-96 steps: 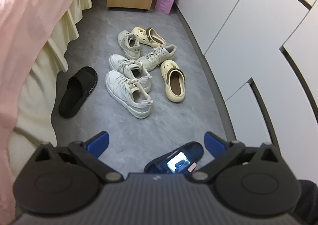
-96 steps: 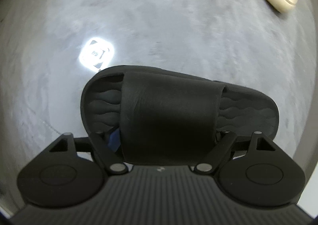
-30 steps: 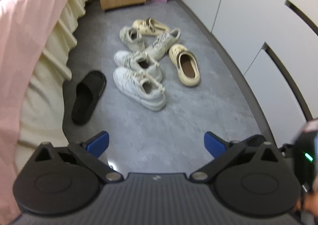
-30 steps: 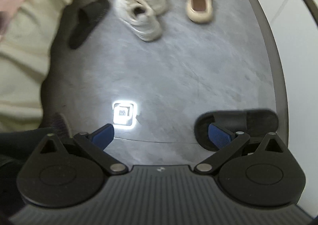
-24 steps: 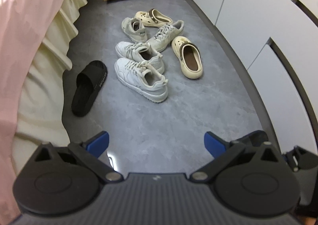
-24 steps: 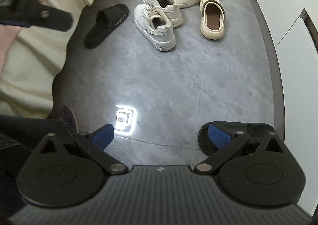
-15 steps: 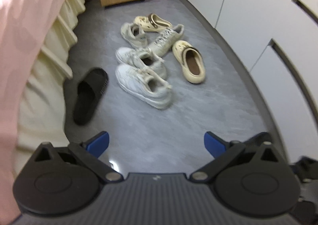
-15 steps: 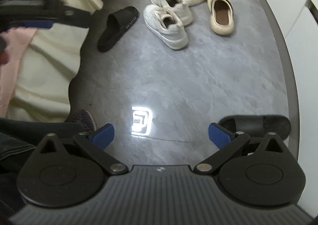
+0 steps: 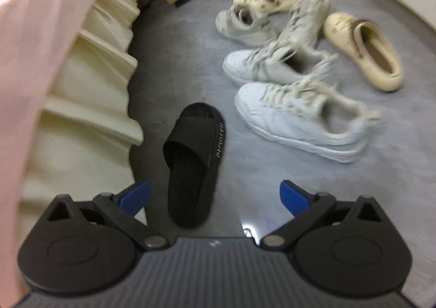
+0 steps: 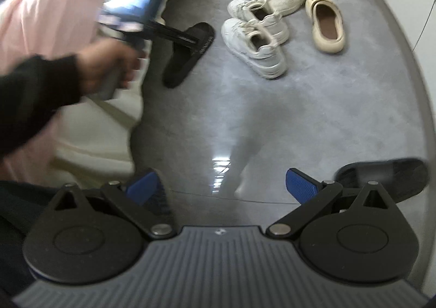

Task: Organize scattered shoes
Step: 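Reach the left tool to the second black slide and grasp its strap, then lift the second black slide with the left tool past the white sneakers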

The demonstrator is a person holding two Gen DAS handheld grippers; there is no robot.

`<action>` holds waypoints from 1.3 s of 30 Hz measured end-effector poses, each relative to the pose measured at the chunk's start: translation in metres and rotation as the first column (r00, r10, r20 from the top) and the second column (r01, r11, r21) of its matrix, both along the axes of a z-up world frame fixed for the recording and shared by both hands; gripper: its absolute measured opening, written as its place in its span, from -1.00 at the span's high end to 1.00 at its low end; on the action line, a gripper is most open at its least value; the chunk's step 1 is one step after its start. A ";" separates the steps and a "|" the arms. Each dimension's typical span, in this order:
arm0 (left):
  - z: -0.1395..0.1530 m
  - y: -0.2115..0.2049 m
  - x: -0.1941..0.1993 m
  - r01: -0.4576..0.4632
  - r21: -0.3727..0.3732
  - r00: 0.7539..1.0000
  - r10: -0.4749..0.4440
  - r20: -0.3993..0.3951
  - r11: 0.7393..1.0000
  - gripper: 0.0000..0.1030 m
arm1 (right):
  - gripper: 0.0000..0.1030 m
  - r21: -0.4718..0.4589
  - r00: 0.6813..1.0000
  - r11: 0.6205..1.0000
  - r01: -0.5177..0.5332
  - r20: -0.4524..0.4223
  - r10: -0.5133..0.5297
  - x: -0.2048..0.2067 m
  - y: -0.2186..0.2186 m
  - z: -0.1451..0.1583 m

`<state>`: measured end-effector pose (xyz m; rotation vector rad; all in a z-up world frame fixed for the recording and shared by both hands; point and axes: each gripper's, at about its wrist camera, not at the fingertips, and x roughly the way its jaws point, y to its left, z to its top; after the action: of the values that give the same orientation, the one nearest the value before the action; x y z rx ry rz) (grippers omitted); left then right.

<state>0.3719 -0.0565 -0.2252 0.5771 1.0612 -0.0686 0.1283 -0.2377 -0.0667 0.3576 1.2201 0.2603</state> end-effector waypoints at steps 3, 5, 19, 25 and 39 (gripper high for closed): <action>-0.048 0.017 0.057 -0.006 0.011 0.999 0.007 -0.039 1.000 -0.99 | -1.00 0.064 0.999 0.997 0.040 0.006 -0.041 0.010 -0.002 -0.002; -0.071 0.026 0.088 -0.012 0.020 0.999 0.013 -0.050 1.000 -0.99 | -1.00 0.078 0.997 0.994 0.076 -0.035 -0.073 0.023 -0.007 -0.013; -0.164 0.076 0.205 -0.035 -0.066 0.979 0.022 -0.201 0.997 -0.99 | -1.00 0.122 0.954 0.974 0.193 -0.256 -0.157 0.110 -0.032 -0.077; -0.185 0.077 0.215 0.021 -0.031 0.972 -0.028 -0.232 0.999 -1.00 | -1.00 0.129 0.931 0.963 0.238 -0.311 -0.189 0.131 -0.041 -0.094; -0.142 0.074 0.180 0.066 -0.056 0.973 -0.076 -0.216 0.996 -0.29 | -1.00 0.170 0.937 0.951 0.257 -0.285 -0.202 0.115 -0.041 -0.074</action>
<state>0.5517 0.0176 -0.3676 0.5721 1.2481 -0.2243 0.2433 -0.2786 -0.1403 0.7293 1.4032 0.1363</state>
